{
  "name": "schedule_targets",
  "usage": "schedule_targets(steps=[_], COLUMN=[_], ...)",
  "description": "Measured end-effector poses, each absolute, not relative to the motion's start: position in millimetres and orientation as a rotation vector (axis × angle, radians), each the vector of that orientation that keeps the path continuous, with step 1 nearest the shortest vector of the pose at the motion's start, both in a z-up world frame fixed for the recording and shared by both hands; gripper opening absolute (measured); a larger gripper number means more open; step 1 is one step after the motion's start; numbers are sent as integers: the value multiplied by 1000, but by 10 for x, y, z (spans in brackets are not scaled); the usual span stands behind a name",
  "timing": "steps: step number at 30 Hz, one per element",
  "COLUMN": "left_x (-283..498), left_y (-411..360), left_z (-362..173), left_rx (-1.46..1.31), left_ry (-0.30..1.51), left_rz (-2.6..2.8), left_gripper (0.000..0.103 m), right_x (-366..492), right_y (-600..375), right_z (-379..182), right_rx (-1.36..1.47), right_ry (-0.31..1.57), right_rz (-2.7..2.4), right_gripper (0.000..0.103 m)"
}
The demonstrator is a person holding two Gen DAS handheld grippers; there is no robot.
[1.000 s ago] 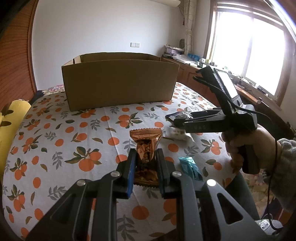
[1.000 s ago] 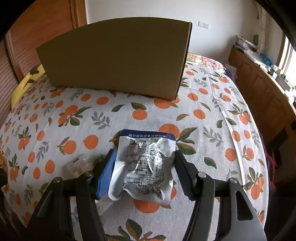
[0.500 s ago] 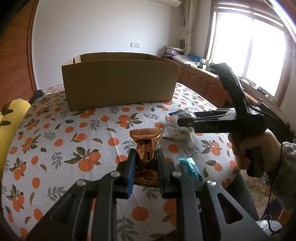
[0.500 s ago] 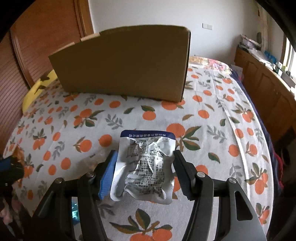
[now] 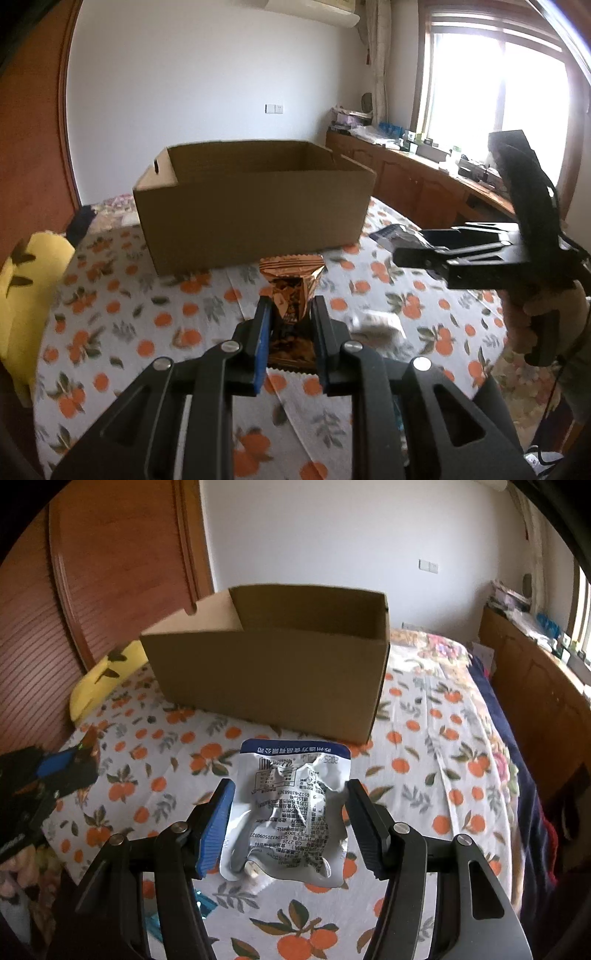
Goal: Organize snacks
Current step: 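Carry both held snacks into the cardboard box and open both tools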
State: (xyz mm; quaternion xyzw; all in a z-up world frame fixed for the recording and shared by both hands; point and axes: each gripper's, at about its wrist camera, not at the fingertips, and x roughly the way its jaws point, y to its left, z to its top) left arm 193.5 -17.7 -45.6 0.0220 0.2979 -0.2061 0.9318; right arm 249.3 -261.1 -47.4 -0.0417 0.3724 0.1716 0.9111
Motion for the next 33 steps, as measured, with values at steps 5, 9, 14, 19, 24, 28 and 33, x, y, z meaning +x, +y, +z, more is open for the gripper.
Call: schedule_targets(steps=[5,9,14,19,24,28,33], left_x=[2167,2359,2649,2911,3206,3460,3743], left_y=[-148,-121,-114,-120,-129,-122,-111], left_z=[-267,-136,-19,53,123,171,126], left_rx=[51,61,90,100,108,115,102], left_ry=[591,570,560,550,532,524,547], left_rz=[-428,-435,-428,-422,-430,-428,-431], left_gripper=[18,18,18,18,19,19,19], right_x=[2543,2646,2815,3024,3287,3495,3760], right_y=[-2608,-2596,-2569,-2521,-2429,-2386,-2340], right_z=[-306,-196,-74,39,132,154,132], right_rx=[-94,-98,-102,-105,-123,-129,-127], right_ry=[740,723,693,665,642,637,639], right_rz=[369,375,386,403,412,407,410], right_gripper=[62,62,62,62,62,62,63])
